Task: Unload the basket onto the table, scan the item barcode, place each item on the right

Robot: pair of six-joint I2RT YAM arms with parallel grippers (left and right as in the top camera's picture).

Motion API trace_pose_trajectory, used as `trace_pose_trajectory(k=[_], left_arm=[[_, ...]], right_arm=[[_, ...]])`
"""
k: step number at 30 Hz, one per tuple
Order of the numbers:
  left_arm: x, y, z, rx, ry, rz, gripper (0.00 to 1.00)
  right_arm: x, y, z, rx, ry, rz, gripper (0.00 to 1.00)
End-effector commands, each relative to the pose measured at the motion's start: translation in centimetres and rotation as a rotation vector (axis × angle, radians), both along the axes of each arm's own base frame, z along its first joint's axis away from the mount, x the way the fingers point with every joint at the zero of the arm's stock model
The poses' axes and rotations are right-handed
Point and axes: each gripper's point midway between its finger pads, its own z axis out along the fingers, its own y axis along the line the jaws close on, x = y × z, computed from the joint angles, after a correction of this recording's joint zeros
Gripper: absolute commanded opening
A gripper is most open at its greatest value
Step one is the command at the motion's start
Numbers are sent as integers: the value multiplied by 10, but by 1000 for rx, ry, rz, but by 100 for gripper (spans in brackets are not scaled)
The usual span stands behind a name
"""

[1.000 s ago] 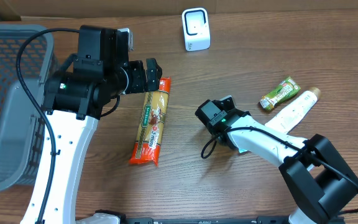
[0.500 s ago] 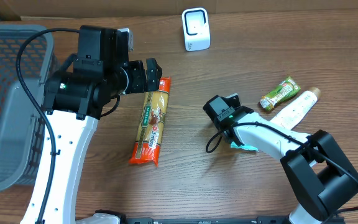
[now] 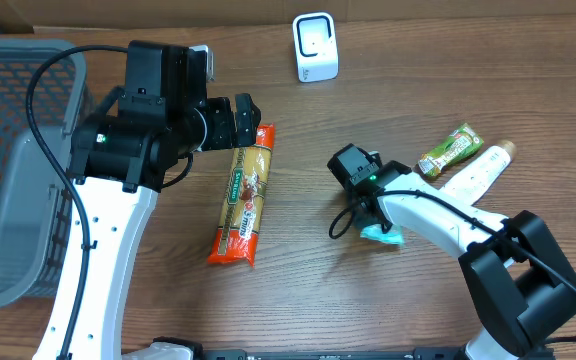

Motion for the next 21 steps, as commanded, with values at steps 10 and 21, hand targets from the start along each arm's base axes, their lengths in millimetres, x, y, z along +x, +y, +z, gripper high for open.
trace_pose_trajectory(k=[10, 21], left_arm=[[1, -2, 2, -9, -3, -4, 100], [1, -2, 2, -9, -3, -4, 99]], right_arm=[[0, 152, 114, 1115, 196, 242, 4], [22, 161, 30, 1127, 293, -16, 4]])
